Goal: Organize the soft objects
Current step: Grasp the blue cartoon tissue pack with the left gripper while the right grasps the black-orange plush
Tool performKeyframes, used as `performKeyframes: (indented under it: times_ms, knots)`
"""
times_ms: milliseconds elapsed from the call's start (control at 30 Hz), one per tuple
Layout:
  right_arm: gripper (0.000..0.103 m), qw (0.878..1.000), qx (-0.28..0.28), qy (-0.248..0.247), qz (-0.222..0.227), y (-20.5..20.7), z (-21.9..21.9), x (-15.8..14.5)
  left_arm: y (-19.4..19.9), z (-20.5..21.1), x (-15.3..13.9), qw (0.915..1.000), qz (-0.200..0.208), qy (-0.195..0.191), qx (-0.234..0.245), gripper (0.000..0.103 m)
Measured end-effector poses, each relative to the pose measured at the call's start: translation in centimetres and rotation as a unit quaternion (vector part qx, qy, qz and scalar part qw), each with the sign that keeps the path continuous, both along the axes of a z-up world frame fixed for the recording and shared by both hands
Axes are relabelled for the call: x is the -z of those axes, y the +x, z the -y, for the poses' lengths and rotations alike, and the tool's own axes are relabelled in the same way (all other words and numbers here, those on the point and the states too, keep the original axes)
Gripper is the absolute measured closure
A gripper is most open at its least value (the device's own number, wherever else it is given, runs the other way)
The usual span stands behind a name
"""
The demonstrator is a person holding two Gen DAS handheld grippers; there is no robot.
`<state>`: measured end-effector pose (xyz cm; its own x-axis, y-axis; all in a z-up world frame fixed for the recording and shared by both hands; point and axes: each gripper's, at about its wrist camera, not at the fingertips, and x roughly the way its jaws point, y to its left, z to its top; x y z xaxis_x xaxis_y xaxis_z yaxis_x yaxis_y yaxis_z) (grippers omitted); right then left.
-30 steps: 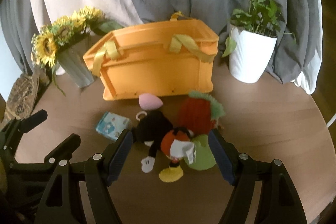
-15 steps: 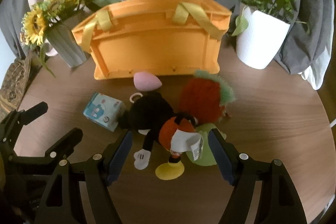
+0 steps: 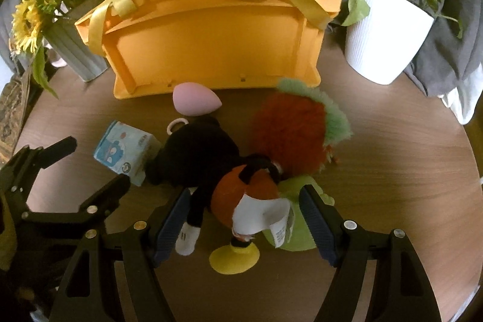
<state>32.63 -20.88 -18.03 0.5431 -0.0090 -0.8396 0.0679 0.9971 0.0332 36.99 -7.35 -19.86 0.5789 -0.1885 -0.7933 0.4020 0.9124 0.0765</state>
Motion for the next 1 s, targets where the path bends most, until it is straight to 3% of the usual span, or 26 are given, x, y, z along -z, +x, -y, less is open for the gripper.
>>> performKeyframes:
  times_ms: [200,333,400,467,500,633,733,900,933,967,1000]
  knots:
    - [0.029,1.0,-0.012,-0.016,0.003,0.5,-0.4,0.1,0.3,0.3,0.4,1.0,0.0,-0.004,0.008,0.012]
    - [0.038,1.0,-0.016,-0.025,0.009,0.4,-0.5,0.0,0.4,0.5,0.6,0.9999,-0.001,-0.006,0.009,0.032]
    - [0.048,0.999,-0.025,-0.024,0.019,0.2,-0.8,-0.3,0.4,0.4,0.6,0.9999,0.001,-0.009,0.008,0.034]
    - [0.049,0.999,-0.03,-0.032,0.017,0.2,-1.2,-0.4,0.3,0.2,0.4,0.9999,0.003,-0.012,0.007,0.038]
    - [0.05,0.999,-0.032,-0.035,0.017,0.2,-1.3,-0.3,0.2,0.2,0.3,0.9999,0.005,-0.013,0.008,0.049]
    - [0.055,0.999,-0.032,-0.027,0.022,0.0,-1.2,-0.6,-0.2,0.1,-0.1,0.9998,0.009,-0.017,0.008,0.069]
    - [0.06,0.999,-0.032,-0.016,0.031,-0.4,-1.1,-1.0,-0.4,0.1,-0.4,0.9997,0.01,-0.023,0.005,0.076]
    - [0.063,0.998,-0.036,-0.017,0.038,-0.9,-1.4,-1.4,-0.8,-0.3,-0.3,0.9996,0.004,-0.027,-0.001,0.078]
    - [0.063,0.998,-0.036,-0.018,0.038,-0.9,-1.4,-1.4,-0.9,-0.3,-0.3,0.9996,0.007,-0.027,-0.003,0.071]
    - [0.063,0.998,-0.036,-0.018,0.038,-0.9,-1.4,-1.3,-1.0,-0.4,-0.4,0.9997,0.011,-0.024,-0.005,0.054]
    - [0.063,0.998,-0.035,-0.02,0.037,-0.9,-1.4,-1.3,-1.1,-0.5,-0.4,0.9997,0.016,-0.02,-0.006,0.043]
